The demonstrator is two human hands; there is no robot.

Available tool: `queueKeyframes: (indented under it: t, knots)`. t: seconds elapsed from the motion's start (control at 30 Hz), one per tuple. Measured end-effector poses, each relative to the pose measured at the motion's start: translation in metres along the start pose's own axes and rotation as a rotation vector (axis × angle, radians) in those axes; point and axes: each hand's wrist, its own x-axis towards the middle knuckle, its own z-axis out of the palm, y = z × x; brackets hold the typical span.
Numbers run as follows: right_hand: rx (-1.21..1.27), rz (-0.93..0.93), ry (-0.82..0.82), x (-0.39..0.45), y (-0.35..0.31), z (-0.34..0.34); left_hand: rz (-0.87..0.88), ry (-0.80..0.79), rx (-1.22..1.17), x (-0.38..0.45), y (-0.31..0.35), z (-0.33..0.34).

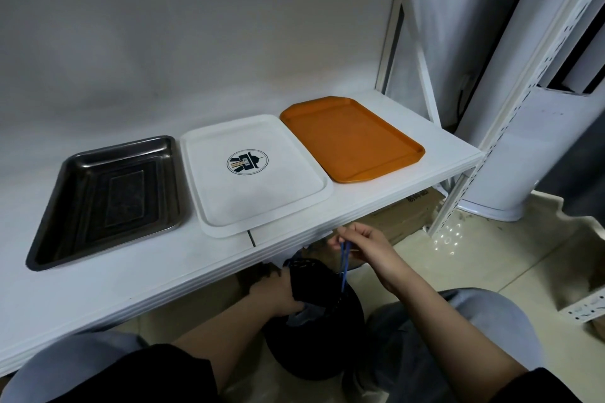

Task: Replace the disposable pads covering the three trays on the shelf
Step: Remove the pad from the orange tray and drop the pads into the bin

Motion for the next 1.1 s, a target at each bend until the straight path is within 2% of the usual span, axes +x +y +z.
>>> queueKeyframes:
  t: [0.13,0.27,0.47,0.63,0.87,1.0,1.1]
  knots:
    - [-0.064,-0.035,-0.038,-0.004,-0.006,0.007,0.204,0.182,0.032,0.008,0.022,0.010]
    - [-0.039,-0.042,-0.103,-0.009,-0.007,0.007,0.340,0.111,-0.071,0.022,0.047,0.015]
    - [-0.010,-0.074,-0.103,-0.010,-0.012,-0.003,0.326,0.122,-0.080,0.032,0.052,0.021]
    - [0.034,-0.137,0.014,-0.011,-0.011,-0.013,0.297,0.201,0.061,0.038,0.051,0.025]
    - [0.135,-0.158,0.118,-0.009,-0.008,-0.020,0.225,0.180,0.088,0.036,0.058,0.026]
    - [0.207,-0.135,0.127,-0.006,-0.005,-0.021,0.298,0.135,0.055,0.023,0.048,0.025]
    - [0.195,-0.120,0.123,-0.003,-0.007,-0.018,0.300,0.218,-0.035,0.015,0.025,0.025]
